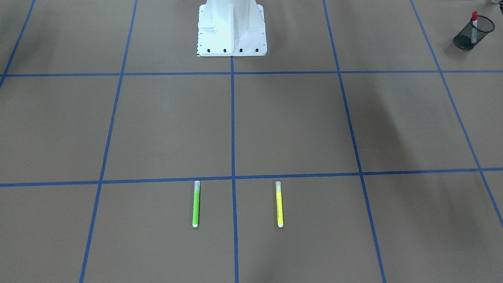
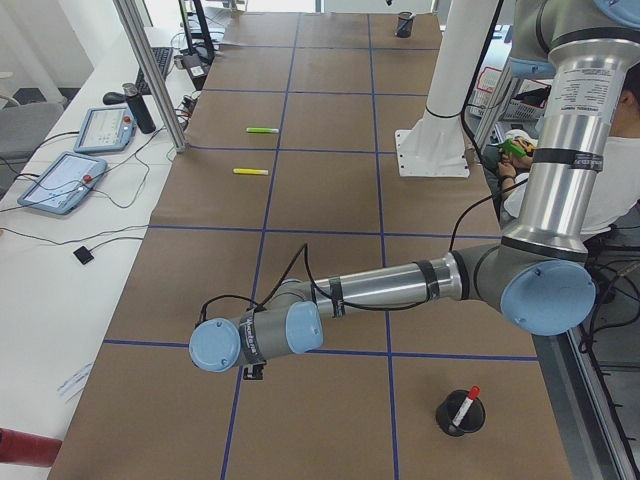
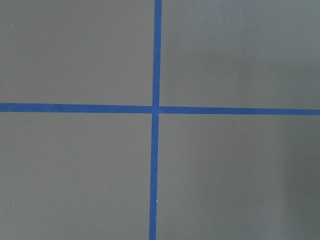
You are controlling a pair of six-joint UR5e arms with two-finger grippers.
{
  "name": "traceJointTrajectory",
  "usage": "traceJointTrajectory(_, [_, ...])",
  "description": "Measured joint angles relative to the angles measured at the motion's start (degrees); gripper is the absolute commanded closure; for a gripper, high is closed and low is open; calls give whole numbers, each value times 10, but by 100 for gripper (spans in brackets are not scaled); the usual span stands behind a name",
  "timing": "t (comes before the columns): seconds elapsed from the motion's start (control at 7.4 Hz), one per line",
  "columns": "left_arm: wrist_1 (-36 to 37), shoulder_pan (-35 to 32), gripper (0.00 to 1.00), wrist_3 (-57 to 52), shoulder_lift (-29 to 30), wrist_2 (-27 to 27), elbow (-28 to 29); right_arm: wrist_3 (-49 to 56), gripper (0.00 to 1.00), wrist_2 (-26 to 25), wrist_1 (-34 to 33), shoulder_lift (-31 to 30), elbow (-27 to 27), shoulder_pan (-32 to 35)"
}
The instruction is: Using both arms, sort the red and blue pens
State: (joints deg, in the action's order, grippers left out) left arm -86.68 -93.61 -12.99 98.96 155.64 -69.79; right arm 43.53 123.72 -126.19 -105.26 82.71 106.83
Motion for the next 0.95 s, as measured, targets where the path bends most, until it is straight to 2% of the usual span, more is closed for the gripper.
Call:
traceJointTrajectory(0.41, [2, 1, 0, 2, -4, 4, 2, -19, 0, 24, 106, 1, -5, 0])
traceJointTrajectory(0.68, [2, 1, 0, 4, -4, 4, 2, -131, 0, 35, 211, 1, -7, 0])
traceJointTrajectory(0.95, [0, 1, 0, 9, -4, 4, 2, -237, 0, 49, 279, 11, -7, -4])
